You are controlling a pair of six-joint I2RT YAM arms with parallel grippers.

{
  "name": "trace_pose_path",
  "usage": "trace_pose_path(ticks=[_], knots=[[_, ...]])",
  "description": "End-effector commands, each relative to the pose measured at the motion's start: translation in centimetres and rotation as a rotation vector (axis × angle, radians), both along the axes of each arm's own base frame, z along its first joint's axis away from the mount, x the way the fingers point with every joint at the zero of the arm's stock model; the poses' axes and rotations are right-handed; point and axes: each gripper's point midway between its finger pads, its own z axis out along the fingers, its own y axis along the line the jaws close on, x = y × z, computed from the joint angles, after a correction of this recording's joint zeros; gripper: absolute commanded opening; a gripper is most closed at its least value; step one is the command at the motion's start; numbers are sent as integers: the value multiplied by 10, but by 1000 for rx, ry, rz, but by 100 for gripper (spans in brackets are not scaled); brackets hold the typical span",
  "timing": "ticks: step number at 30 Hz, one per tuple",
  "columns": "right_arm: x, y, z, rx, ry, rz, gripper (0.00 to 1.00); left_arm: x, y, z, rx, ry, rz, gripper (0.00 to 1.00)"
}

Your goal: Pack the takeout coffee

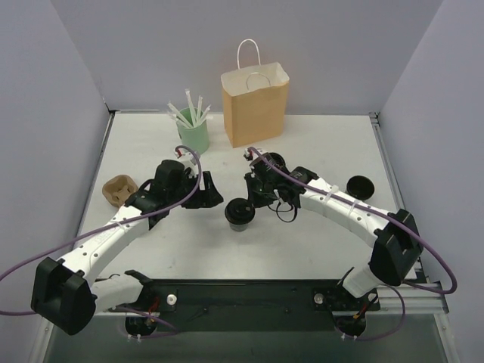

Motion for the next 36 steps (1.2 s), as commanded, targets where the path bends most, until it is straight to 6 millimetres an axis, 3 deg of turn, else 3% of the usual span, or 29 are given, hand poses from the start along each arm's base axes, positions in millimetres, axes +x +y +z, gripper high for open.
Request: trace_pose_path(ticks=[1,21,36], knots=[[10,-8,5,-90,-67,-8,1,-5,10,2,-16,-5,-1,85],[14,4,-13,-188,-83,7,1,-11,0,-5,-101,35,-69,85],[8,1,-23,-217,-69,5,1,-14,-27,-25,-231,100,-157,78]])
